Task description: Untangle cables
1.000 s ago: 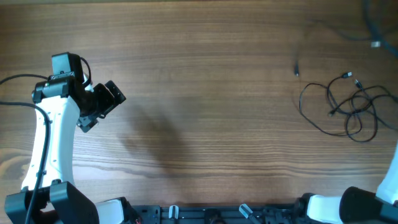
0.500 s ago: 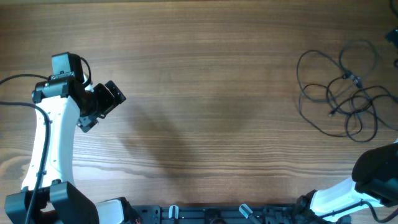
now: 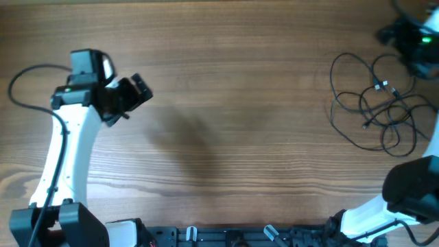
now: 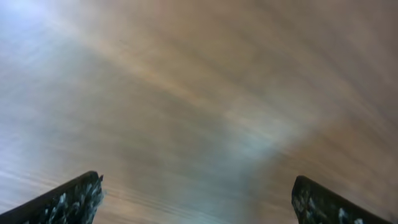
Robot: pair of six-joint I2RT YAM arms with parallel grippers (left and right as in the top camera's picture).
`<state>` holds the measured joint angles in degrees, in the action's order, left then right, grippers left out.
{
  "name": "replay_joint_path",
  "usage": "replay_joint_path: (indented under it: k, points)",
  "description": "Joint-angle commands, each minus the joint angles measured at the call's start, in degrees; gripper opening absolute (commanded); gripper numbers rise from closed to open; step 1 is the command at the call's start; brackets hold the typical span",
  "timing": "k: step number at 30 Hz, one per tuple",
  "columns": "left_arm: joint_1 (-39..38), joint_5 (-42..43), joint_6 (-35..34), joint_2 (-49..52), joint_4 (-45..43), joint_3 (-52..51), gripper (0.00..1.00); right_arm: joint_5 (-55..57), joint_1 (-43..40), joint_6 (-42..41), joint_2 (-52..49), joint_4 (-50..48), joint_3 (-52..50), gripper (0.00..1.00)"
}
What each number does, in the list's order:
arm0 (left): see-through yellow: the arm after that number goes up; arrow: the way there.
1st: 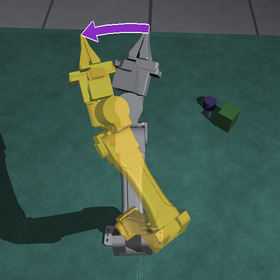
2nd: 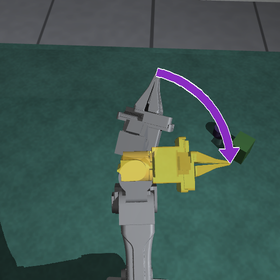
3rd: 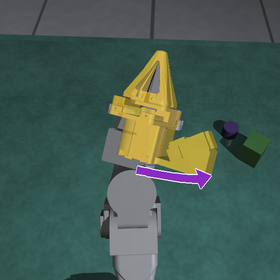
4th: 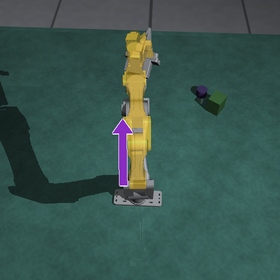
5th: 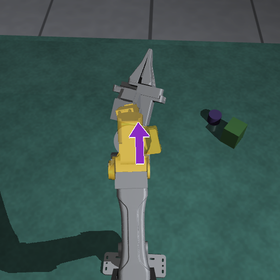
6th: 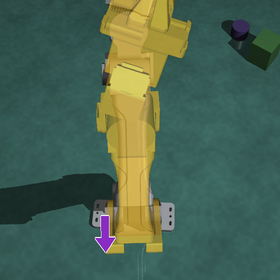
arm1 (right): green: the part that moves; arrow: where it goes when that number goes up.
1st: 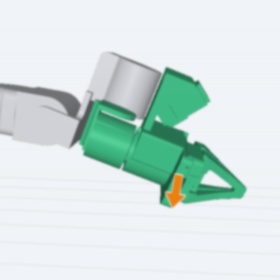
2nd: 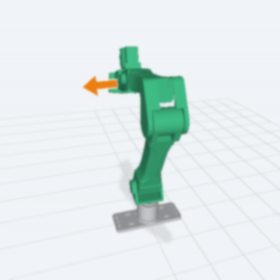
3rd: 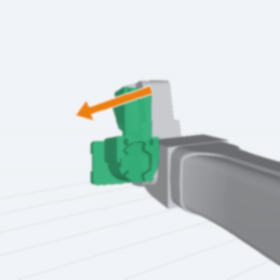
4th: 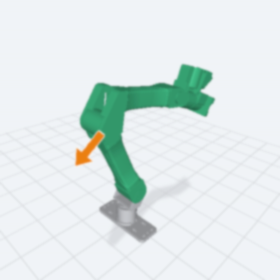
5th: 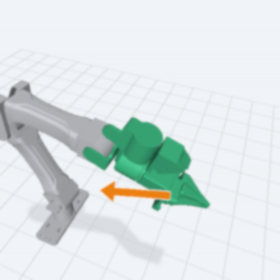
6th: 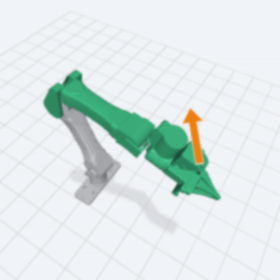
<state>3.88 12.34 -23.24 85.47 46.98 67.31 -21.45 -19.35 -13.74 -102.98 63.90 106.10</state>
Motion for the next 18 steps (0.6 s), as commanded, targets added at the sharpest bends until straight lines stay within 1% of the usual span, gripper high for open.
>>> replay_joint_path:
  k: [1,2,3,4,6,7,10,12,14,16,18]
  points:
    - [-7.39,1.11,2.34,-0.68,-3.78,0.15,0.99,-2.51,8.63,8.33,-1.07,1.84,-0.02,1.0]
    - [-9.77,0.98,6.4,-0.61,-4.55,0.15,1.0,-2.19,11.54,10.93,-1.07,2.84,-0.02,1.0]
    - [-11.52,-0.46,8.96,-0.39,-4.52,0.15,1.0,-0.09,14.69,12.17,-1.07,3.91,-0.02,1.0]
    - [-12.9,-3.08,10.03,-0.33,-3.87,0.15,1.0,2.36,16.55,12.2,-1.07,4.66,-0.02,1.0]
    - [-14.62,-9.99,9.99,-0.24,-1.01,0.15,1.0,8.24,21.03,12.17,-1.07,7.56,-0.07,1.0]
    - [-14.64,-10.73,9.97,-0.24,0.39,0.15,1.0,9.14,22.08,12.2,-1.07,8.81,-0.11,1.0]
    - [-14.58,-10.78,8.96,-0.24,7.52,0.15,1.0,9.64,25.57,12.2,-1.07,14.82,-0.11,1.0]
    - [-14.58,-11.61,5.49,-0.24,12.79,0.15,1.0,9.62,26.64,11.67,-0.94,17.44,-0.11,1.0]
    - [-14.58,-11.85,4.79,-0.26,16.61,0.15,1.0,9.66,26.91,10.62,-0.63,20.39,-0.13,1.0]
    - [-14.6,-11.85,4.81,-0.55,19.17,0.13,1.0,9.66,26.91,10.64,0.74,21.99,-0.81,1.0]
    - [-14.6,-11.82,4.81,-1.4,19.71,0.09,1.0,10.12,26.91,10.58,4.22,20.81,-3.56,1.0]
